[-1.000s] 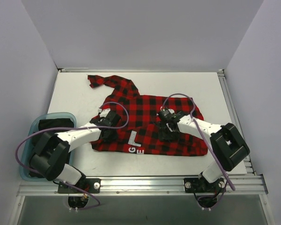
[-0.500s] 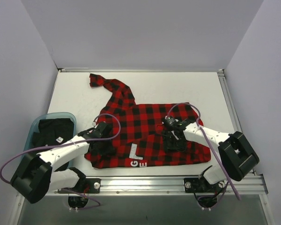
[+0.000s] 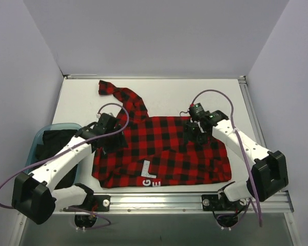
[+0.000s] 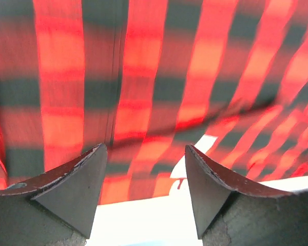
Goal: Fold and stack the long sleeve shirts
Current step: Fold the shirt
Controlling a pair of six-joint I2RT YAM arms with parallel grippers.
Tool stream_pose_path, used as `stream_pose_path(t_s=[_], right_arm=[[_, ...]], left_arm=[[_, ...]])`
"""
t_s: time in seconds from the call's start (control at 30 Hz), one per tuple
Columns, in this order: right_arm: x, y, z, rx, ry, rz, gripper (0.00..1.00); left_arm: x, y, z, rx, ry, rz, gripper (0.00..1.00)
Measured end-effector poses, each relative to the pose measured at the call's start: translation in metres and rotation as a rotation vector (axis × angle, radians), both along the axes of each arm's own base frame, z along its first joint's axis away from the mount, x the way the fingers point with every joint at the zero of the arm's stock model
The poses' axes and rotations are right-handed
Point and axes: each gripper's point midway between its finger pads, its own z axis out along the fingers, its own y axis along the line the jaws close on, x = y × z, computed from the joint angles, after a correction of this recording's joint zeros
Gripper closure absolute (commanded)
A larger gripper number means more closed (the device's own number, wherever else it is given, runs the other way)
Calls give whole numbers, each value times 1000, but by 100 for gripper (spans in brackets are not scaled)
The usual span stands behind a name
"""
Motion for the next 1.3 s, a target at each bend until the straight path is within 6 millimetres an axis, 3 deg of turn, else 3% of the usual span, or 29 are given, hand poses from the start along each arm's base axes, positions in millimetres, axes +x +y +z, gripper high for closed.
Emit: stream_pose_path(t_s=[0.07,0.17,0.23,0.37,0.53,0.67,0.87,1.17,1.3], right_arm=[[29,-9,14,7,-58,-48,48],[64,-24,14,-2,-88,-108,48],[80,-35,-3,-16,-63,-147,49],[88,-52,-40,-45,18,-206,49],[71,-65,-75,-66,94,-240,49],[49,-73,-91,-79,148,-276,49],[43,-80,-91,-44,117,-335,48],[24,-89,-88,-39,141,-361,48],[34,-90,-68,-27,106,-354,48]], left_arm=[[29,3,14,8,-49,25,28],[67,14,11,48,-69,66,28],[84,21,-2,82,-46,82,28],[101,29,-38,137,22,94,29],[97,35,-67,166,88,105,29],[83,46,-88,175,124,141,29],[76,50,-84,116,54,196,29],[47,63,-75,153,84,179,25],[79,65,-43,205,10,141,24]])
